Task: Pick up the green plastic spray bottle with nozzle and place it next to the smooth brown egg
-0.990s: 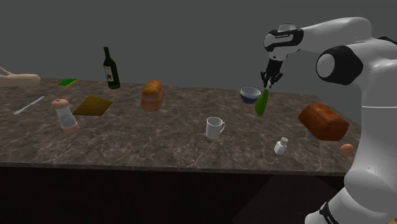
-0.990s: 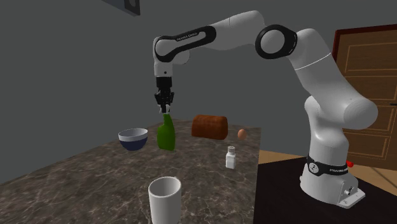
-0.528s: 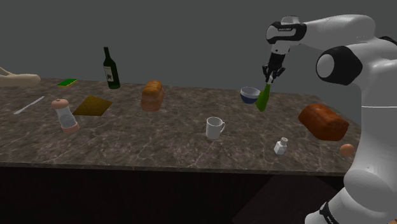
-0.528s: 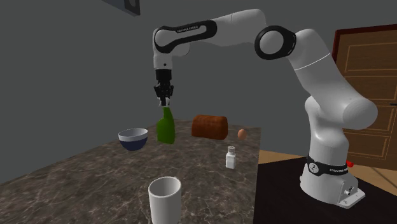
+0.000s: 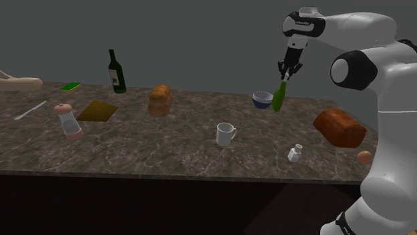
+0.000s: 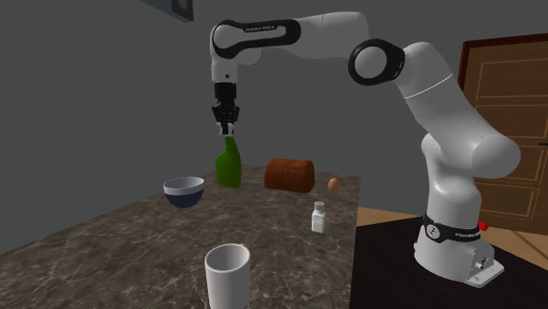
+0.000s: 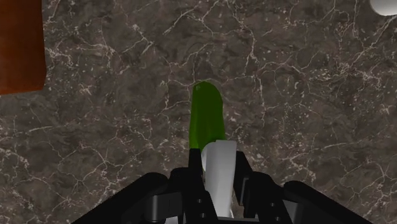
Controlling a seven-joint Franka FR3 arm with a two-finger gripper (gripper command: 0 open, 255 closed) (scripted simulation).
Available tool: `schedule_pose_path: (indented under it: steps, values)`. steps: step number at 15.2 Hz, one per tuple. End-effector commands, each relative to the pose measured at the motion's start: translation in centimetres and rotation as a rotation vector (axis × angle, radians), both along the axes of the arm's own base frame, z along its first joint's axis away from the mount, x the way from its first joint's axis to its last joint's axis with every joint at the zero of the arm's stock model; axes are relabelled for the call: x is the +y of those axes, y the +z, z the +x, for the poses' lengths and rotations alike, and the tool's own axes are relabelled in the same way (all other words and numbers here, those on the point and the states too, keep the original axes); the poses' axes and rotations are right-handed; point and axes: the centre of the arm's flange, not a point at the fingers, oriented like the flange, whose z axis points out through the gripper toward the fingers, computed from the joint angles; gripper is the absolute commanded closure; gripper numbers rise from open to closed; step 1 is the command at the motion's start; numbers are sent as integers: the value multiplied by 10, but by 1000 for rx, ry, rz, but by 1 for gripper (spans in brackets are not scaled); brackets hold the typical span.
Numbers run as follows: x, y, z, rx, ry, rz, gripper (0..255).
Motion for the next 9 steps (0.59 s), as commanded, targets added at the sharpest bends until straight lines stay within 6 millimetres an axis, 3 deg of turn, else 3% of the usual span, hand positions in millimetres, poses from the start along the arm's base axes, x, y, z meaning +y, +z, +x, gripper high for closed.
schedule_pose_path:
  steps: [1, 7, 9]
  values:
    - [1, 12, 0, 0, 0, 0, 255]
    - [1, 40, 0, 0, 0, 0, 255]
    - [-8, 40, -25, 0, 0, 0, 255]
